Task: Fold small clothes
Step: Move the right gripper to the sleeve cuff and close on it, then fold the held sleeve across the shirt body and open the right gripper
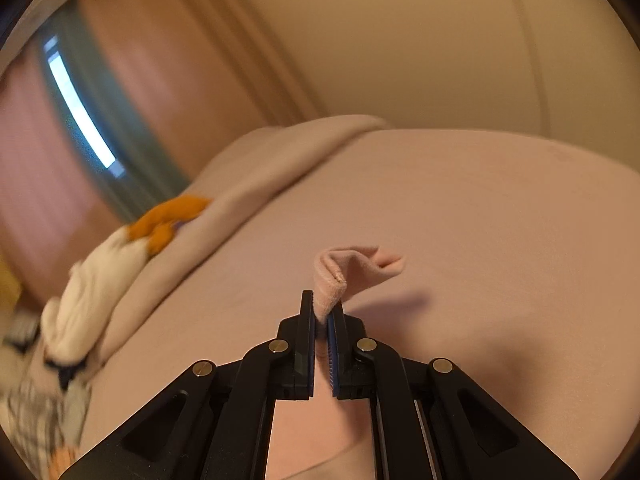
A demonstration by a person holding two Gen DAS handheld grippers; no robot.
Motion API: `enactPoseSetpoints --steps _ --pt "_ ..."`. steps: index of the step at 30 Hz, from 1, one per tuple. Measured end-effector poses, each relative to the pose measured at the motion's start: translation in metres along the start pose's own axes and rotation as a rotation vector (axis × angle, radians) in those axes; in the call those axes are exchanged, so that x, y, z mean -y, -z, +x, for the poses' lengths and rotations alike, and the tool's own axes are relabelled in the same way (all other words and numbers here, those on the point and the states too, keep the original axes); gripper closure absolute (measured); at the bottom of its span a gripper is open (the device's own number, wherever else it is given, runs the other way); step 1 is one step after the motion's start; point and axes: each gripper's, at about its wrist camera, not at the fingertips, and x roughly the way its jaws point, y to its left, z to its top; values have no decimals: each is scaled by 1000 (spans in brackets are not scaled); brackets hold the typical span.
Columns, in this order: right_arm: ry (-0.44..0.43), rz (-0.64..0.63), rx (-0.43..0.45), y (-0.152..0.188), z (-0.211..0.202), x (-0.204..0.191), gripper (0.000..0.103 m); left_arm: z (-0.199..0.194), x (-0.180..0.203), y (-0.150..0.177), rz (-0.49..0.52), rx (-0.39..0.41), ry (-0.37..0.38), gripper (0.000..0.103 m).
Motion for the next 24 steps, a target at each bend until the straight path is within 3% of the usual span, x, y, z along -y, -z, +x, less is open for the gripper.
enactPoseSetpoints --steps 5,12,18,24 --pt "-141 -200 -53 12 -1 -77 96 -12 -7 -5 -23 28 -9 36" --pt "-297 -396 -243 63 18 -152 96 -22 -20 -9 -63 57 -34 36" --pt "-335 -504 -440 117 37 -172 96 -27 -27 -11 -88 70 -43 36" --pt "-329 -536 -600 148 51 -169 96 -24 -27 -15 -89 67 -41 36"
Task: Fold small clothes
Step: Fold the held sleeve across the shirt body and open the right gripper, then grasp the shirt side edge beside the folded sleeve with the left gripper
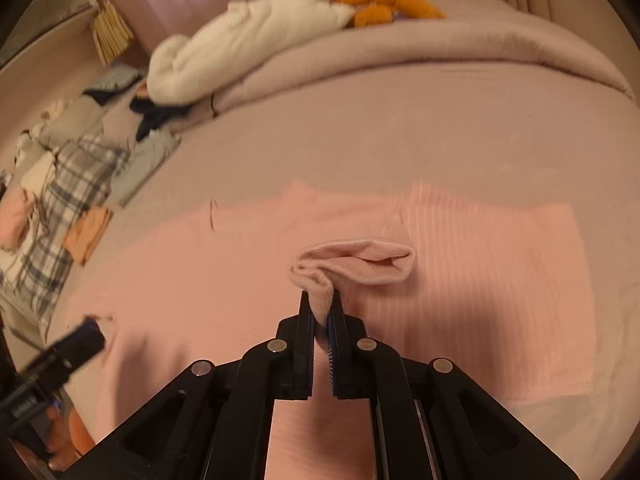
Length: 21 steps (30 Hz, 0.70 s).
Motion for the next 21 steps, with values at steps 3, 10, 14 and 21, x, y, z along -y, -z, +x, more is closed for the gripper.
enactPoseSetpoints --steps 3,10,14,21 --pt "-15 3 -34 4 -3 -1 93 4 7 -3 9 -9 16 36" --pt "-28 16 86 4 -38 6 47 18 32 -11 44 -37 58 35" --pt "2 98 136 3 -50 26 47 33 55 -18 101 -47 86 34" --pt "87 259 178 5 -63 69 47 85 85 -26 108 -129 191 35"
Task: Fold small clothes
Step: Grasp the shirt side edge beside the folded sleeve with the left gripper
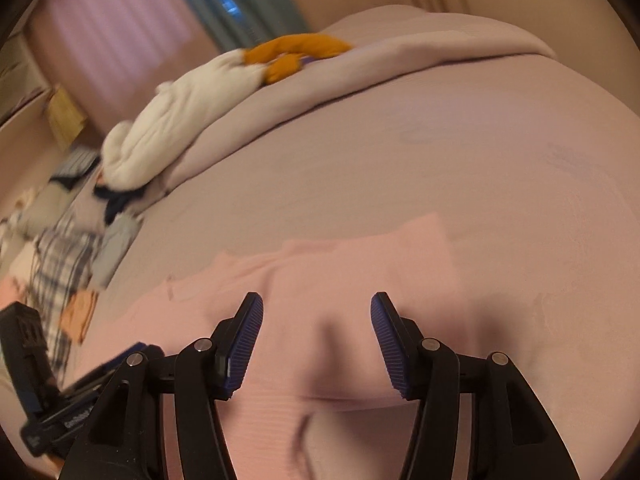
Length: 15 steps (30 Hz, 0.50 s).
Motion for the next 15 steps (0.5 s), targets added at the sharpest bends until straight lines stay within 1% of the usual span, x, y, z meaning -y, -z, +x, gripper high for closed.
enactPoseSetpoints --steps 2,6,8,11,12,14,15 --pt "27 35 7 -3 -2 11 47 18 4 -2 -10 -28 37 35" --pt "71 88 12 -4 -2 26 47 52 5 -3 -38 -80 58 36" --pt "80 101 15 -4 -2 29 47 60 6 -1 -41 -92 58 40" --pt "83 122 25 -6 -4 36 47 65 12 -1 -7 -85 77 45" --pt "81 128 28 -6 -4 37 47 65 14 -1 -10 -84 77 48" --pt "84 132 27 -7 -3 42 47 66 14 -2 -23 -93 94 65" --pt "89 134 25 -7 -2 42 47 67 14 -2 -29 -97 100 68"
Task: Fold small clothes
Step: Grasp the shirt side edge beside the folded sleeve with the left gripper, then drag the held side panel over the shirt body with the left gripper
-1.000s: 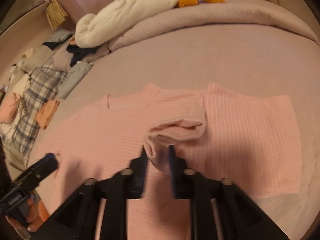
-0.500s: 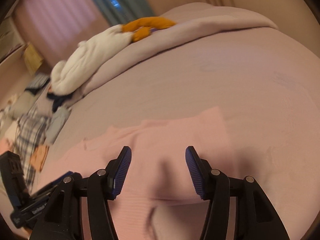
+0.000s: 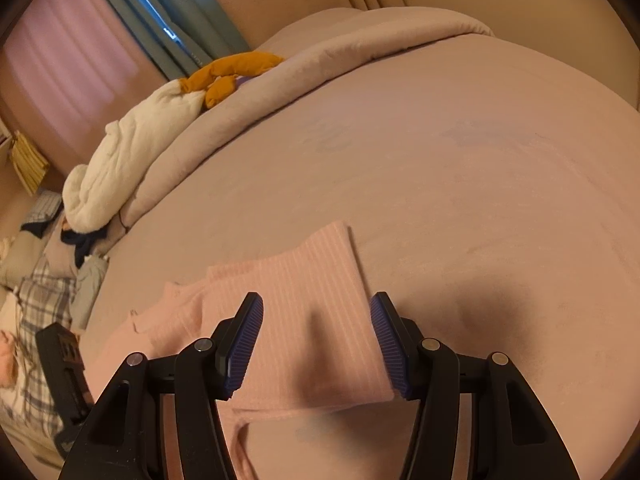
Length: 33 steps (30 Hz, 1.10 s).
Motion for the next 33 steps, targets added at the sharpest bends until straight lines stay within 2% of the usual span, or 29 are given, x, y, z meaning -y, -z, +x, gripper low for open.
enactPoseSetpoints --steps 2,3,4,6,9,13,18,22,27,33 --pt "0 2 -3 0 1 1 47 1 1 1 -11 4 -4 82" --pt "-2 2 -4 0 2 2 47 2 0 2 -12 4 -7 84" --pt "-4 3 -7 0 3 2 47 3 1 2 -14 1 -6 92" --pt "-5 2 -10 -1 4 3 47 2 3 4 -18 -9 -9 96" --pt "0 5 -12 -1 4 6 47 -11 11 0 -17 19 -30 97" --pt "-17 11 -16 -1 4 7 47 -42 22 1 10 102 -4 97" --pt "-19 1 -12 -1 3 4 47 -80 29 -6 28 168 -17 97" --pt "-24 -4 -21 -1 5 3 47 -98 31 -18 28 213 -75 98" --pt "-32 -21 -33 0 8 -1 47 -128 15 -23 -19 238 -88 99" --pt "-29 -58 -58 1 15 -12 47 -160 12 -25 9 304 -172 99"
